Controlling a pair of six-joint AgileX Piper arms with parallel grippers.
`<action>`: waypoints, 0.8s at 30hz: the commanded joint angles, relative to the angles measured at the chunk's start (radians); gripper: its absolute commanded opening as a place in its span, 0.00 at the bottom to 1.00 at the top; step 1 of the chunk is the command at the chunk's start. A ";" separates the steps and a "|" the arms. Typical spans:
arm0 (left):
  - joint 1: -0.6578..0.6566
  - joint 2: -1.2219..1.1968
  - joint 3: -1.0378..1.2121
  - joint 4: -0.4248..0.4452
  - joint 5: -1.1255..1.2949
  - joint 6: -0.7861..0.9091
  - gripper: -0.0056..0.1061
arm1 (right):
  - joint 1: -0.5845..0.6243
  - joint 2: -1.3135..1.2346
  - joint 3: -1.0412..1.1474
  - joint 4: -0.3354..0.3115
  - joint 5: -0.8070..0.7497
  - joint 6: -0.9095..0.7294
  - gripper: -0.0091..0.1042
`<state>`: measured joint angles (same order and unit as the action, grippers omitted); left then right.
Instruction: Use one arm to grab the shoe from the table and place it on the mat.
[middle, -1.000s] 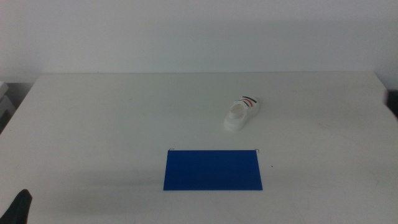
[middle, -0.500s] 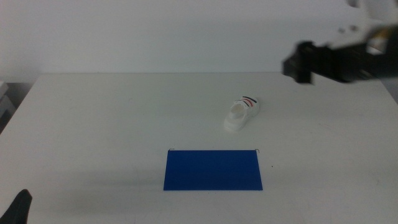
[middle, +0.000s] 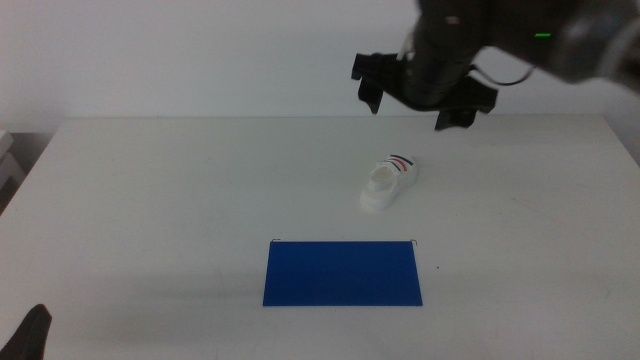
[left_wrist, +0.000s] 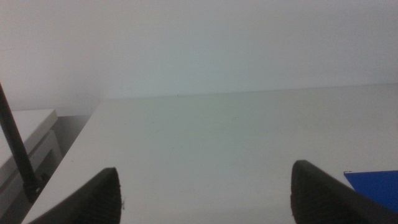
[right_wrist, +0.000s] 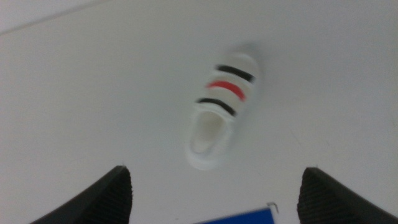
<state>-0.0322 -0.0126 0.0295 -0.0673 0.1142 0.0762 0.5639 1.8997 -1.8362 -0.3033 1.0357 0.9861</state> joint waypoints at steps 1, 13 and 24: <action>-0.004 -0.014 0.007 -0.010 -0.082 -0.005 0.89 | 0.008 0.016 -0.125 -0.055 0.107 0.065 0.89; -0.004 -0.014 0.007 -0.010 -0.082 -0.005 0.89 | 0.010 0.069 -0.202 -0.060 0.197 0.098 0.89; -0.004 -0.014 0.007 -0.010 -0.082 -0.005 0.89 | 0.004 0.071 -0.202 -0.111 0.221 0.179 0.89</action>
<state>-0.0322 -0.0126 0.0295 -0.0673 0.1142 0.0762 0.5724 2.0322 -2.0045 -0.3652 1.2340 1.1245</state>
